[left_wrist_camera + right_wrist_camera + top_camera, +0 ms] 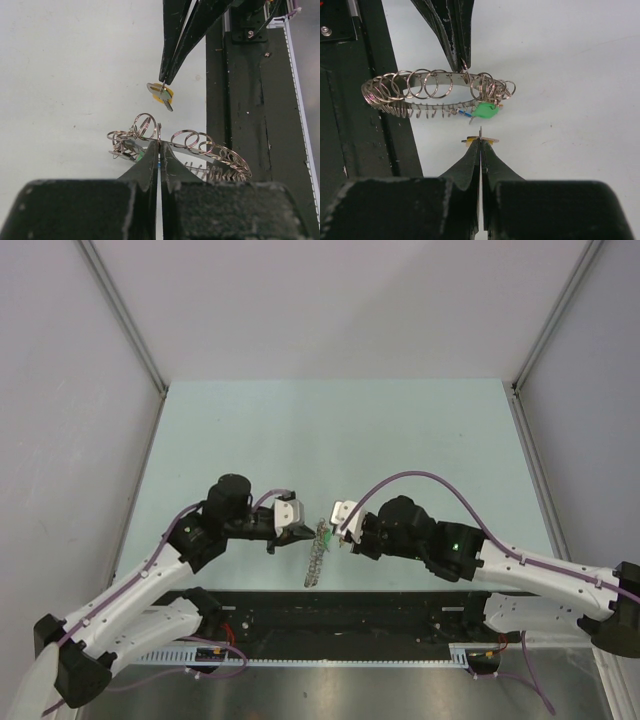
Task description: Put the keys on the keyring
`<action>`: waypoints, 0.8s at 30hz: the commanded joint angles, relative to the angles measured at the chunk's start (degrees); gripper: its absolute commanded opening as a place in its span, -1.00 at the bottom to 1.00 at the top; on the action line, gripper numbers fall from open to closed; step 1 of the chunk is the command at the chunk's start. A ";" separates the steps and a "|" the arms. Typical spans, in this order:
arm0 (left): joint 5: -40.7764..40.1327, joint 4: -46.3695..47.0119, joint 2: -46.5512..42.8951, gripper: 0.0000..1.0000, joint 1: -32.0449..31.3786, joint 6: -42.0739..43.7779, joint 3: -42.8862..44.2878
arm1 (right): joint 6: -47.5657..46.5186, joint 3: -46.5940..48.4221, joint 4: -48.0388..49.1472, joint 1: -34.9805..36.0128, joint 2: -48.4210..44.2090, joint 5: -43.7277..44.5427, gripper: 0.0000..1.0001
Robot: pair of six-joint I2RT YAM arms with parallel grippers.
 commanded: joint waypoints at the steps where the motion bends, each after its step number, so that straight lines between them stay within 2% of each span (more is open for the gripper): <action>1: 0.96 4.39 -1.84 -0.99 -0.26 -0.67 -0.04 | -1.95 2.66 4.46 0.32 0.27 -1.76 -1.00; 10: 2.63 5.44 -2.46 -0.99 -0.44 -1.11 -0.74 | -4.15 2.66 6.83 0.23 0.19 -8.44 -1.00; 24: 3.07 5.18 -2.19 -0.99 -0.70 -0.50 -0.83 | -4.59 2.66 8.41 -3.28 1.06 -11.35 -1.00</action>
